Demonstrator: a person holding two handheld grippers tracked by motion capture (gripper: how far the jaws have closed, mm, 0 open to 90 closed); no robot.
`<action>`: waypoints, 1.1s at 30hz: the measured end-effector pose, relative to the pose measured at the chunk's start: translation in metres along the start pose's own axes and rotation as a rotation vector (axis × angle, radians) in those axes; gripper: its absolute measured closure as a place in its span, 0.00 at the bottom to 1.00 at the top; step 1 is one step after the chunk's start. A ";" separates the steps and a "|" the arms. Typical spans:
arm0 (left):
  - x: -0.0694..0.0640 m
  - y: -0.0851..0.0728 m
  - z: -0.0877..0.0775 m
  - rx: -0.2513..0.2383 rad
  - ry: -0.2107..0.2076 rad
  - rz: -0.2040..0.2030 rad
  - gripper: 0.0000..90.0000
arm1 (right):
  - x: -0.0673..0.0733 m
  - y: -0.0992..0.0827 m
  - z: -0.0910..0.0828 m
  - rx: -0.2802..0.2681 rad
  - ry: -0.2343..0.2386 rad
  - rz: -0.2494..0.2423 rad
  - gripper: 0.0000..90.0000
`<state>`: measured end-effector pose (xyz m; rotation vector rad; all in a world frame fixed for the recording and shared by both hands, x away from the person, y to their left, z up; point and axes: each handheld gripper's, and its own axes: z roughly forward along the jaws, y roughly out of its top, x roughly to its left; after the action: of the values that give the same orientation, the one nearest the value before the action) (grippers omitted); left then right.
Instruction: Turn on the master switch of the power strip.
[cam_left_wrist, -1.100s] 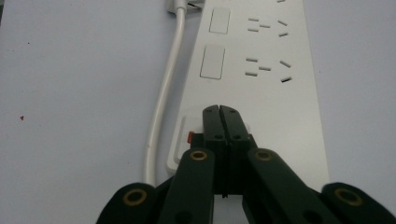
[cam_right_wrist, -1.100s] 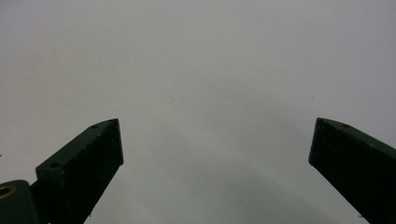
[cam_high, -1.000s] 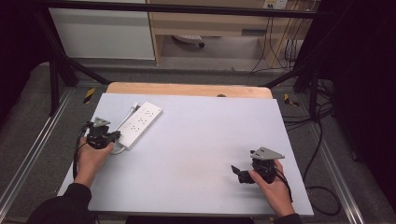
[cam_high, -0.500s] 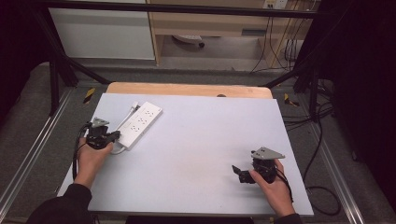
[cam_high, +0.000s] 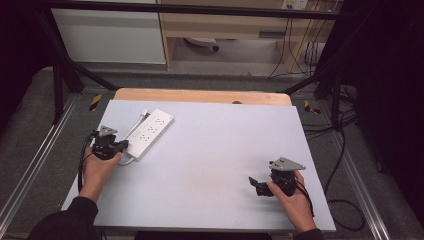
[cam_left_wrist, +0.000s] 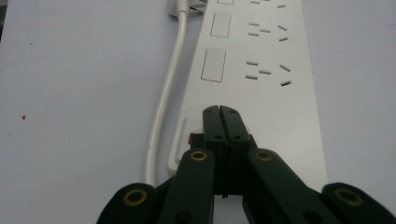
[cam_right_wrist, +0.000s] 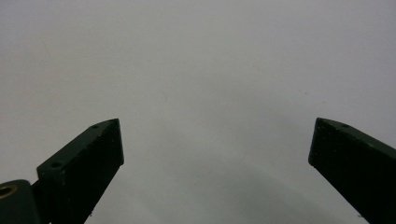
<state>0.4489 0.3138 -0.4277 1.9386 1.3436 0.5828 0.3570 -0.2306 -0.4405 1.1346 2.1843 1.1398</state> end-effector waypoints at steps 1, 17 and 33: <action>0.000 0.000 0.000 -0.005 -0.002 -0.007 1.00 | 0.000 0.000 0.000 0.000 -0.001 0.001 0.04; 0.002 0.000 0.003 -0.028 -0.014 -0.007 1.00 | -0.001 0.002 -0.003 -0.032 -0.005 0.007 0.04; -0.002 0.006 0.000 -0.082 -0.016 0.004 0.91 | -0.001 0.002 -0.002 -0.028 -0.003 0.008 0.04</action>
<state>0.4519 0.3104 -0.4230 1.8763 1.2867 0.6131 0.3565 -0.2317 -0.4377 1.1334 2.1571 1.1675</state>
